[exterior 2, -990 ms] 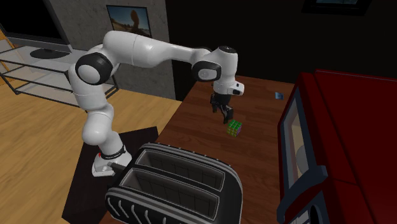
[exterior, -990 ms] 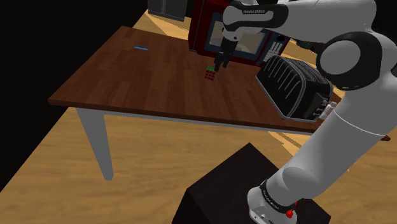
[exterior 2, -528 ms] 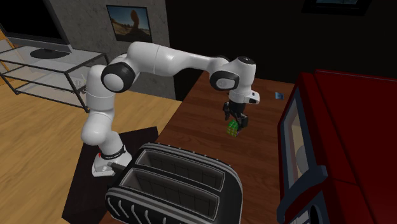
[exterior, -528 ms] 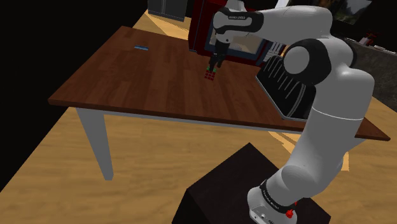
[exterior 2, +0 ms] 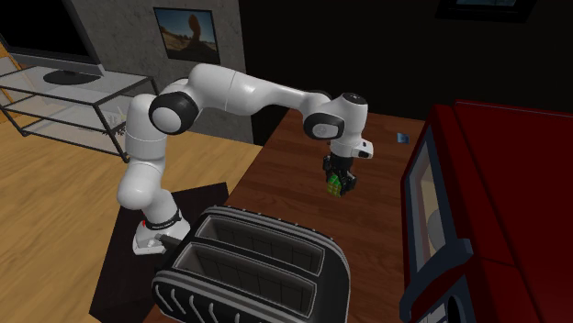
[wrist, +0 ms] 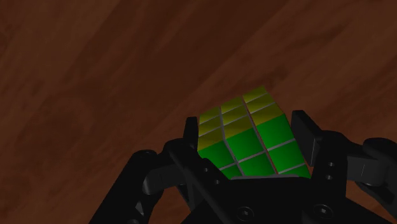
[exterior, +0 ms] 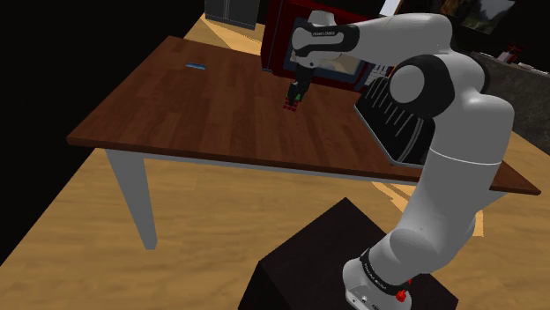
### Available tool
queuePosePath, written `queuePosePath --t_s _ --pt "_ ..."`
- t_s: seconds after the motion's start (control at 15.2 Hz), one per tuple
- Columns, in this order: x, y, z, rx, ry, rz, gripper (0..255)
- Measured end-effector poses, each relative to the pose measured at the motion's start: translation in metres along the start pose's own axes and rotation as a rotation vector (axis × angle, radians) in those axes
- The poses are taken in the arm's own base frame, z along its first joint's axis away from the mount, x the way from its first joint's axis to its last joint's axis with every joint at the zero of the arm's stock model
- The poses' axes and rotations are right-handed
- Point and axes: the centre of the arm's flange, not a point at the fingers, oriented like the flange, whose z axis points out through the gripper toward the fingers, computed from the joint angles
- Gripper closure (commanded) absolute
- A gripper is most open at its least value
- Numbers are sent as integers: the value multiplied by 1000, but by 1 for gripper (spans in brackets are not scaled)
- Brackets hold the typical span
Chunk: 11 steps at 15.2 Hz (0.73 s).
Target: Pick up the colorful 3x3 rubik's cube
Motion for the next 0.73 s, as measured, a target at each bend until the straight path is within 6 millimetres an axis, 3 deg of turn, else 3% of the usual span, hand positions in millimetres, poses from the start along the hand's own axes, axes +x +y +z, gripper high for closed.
queuePosePath --t_s 0.73 --pt "0 0 -5 0 0 0 255"
